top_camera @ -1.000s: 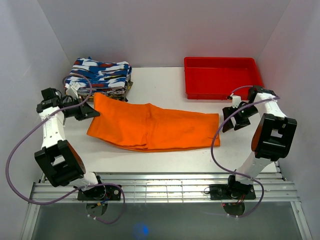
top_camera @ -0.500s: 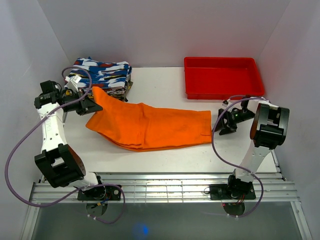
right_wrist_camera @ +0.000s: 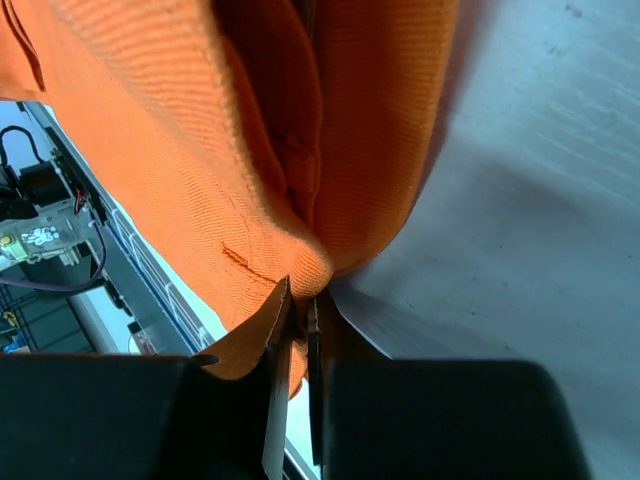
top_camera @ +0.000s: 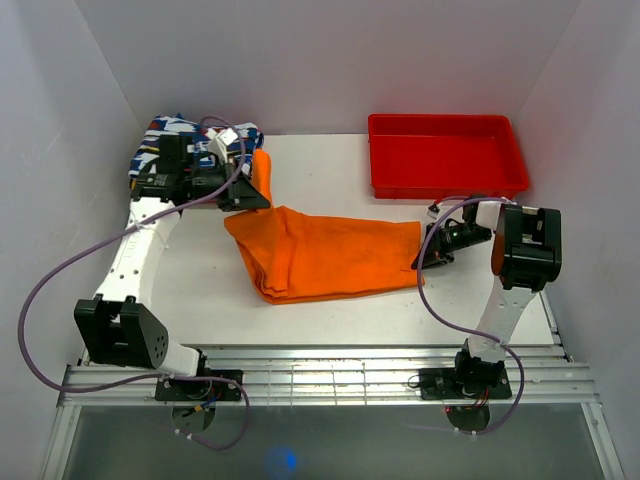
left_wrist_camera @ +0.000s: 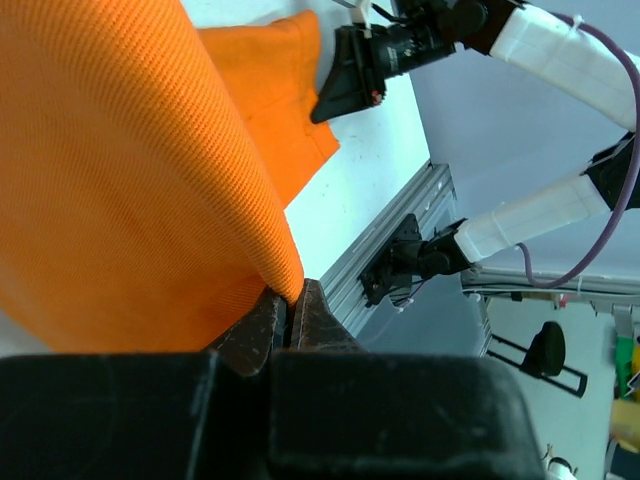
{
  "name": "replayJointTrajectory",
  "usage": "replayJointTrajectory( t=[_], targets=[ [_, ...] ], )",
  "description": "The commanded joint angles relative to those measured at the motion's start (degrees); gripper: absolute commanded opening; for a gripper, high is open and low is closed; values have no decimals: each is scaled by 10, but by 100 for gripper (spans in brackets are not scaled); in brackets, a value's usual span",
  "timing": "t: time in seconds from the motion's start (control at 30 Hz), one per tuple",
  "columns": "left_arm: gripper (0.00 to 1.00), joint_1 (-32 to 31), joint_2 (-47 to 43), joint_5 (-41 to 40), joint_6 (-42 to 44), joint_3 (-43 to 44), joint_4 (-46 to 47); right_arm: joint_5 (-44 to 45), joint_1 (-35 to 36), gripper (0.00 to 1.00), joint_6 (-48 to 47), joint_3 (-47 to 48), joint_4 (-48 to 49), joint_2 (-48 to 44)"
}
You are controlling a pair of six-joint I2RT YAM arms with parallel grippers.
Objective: Fold and stack the trousers
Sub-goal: Fold the trousers
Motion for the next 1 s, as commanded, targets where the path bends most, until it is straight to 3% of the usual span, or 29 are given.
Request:
replayJointTrajectory(
  t=[0.0,0.2,0.33,0.6,0.97],
  targets=[
    [0,-83,-20,-62,-109,2,105,-14,11,8,3,-7,26,1],
    [0,-214,38,-164,-166,28,164,-24,13,8,3,-13,26,-3],
    [0,-277,103,-188,-191,39,205,-29,15,8,0,-14,26,-6],
    [0,-352,206,-222,-253,63,269,-42,21,8,-4,-14,22,-5],
    [0,-414,310,-301,-285,146,230,-57,31,8,2,-19,27,1]
  ],
)
